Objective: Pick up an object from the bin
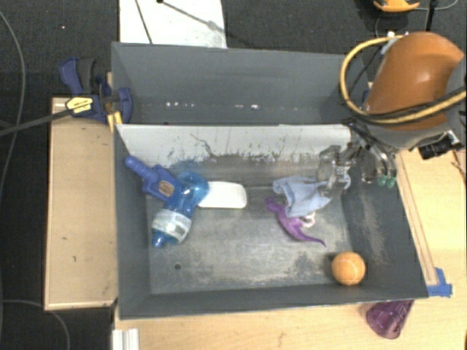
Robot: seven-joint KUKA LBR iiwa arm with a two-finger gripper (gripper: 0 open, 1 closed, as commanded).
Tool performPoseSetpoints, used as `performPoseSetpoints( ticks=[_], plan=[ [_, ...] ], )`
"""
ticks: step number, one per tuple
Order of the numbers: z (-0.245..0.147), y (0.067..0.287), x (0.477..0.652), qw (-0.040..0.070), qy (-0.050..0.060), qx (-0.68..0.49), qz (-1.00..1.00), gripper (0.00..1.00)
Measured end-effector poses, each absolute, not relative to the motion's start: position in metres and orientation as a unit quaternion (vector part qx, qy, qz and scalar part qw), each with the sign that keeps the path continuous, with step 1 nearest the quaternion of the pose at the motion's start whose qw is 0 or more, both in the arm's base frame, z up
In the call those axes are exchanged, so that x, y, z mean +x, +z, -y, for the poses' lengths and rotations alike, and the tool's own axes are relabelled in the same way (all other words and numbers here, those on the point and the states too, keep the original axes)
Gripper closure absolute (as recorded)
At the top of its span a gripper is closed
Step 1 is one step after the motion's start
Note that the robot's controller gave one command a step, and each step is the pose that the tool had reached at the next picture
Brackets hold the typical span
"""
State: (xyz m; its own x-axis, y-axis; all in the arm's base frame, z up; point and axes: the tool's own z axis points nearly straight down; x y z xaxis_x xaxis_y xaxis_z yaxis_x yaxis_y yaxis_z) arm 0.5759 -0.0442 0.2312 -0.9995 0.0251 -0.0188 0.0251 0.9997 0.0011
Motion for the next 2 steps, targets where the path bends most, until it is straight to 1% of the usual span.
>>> performPoseSetpoints(
  ticks=[2],
  plan=[
    [0.0441, 0.2295, 0.5750, 0.007, 0.001, 0.013, -1.000, 1.00]
  ],
)
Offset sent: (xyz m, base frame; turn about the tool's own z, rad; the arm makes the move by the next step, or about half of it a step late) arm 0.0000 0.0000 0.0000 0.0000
